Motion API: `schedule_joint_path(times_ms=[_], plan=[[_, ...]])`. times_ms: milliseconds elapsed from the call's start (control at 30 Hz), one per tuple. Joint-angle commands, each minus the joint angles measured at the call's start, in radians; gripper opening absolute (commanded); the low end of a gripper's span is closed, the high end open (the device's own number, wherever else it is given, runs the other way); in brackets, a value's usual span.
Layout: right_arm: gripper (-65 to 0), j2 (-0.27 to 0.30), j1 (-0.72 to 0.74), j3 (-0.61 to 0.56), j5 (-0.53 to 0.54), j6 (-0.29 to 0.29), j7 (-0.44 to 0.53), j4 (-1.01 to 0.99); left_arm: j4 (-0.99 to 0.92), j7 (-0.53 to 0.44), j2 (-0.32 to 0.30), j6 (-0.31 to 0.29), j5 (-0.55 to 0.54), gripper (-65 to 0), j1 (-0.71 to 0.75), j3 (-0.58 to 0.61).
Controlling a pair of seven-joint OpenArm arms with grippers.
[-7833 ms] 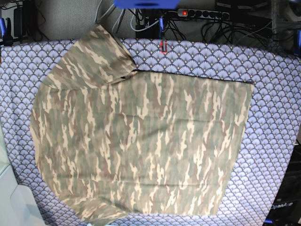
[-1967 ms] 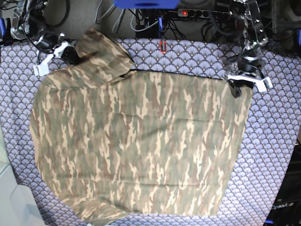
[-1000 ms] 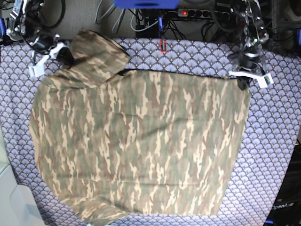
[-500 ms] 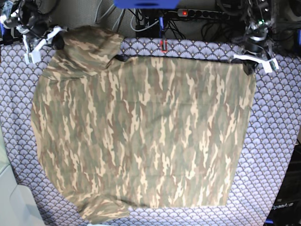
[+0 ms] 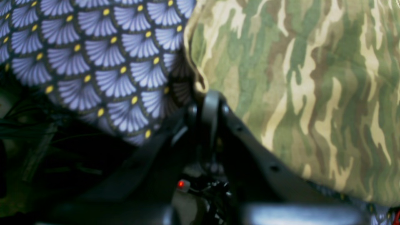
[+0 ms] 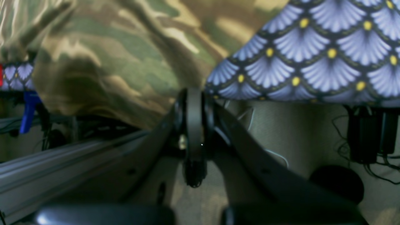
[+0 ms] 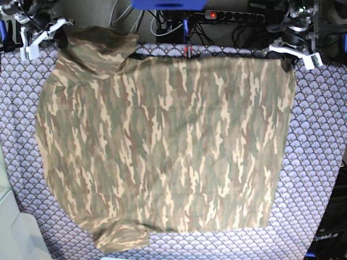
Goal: Fold the T-shirt properly
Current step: 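Lift the shoulder edge with both grippers and pull it toward the hem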
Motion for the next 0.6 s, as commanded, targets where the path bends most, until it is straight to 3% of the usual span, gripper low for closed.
schedule_joint_path(times_ms=[0,267,567], plan=[[-65.0,0.005,-0.008,0.014,0.012,0.007,0.019,0.012,0.024,-0.024,-0.008,0.001,-0.003,-65.0,0.013,-0.001],[-65.0,-0.031,-0.008,0.051,0.014,0.007,0.014,0.018,0.073,-0.024,-0.008,0.001,-0.003,-65.0,0.07,-0.008],[-65.0,-0.031,-0.018,0.059,0.014,0.007,0.051,0.032,0.135,-0.024,-0.008,0.001,-0.003,-65.0,0.098,-0.008]])
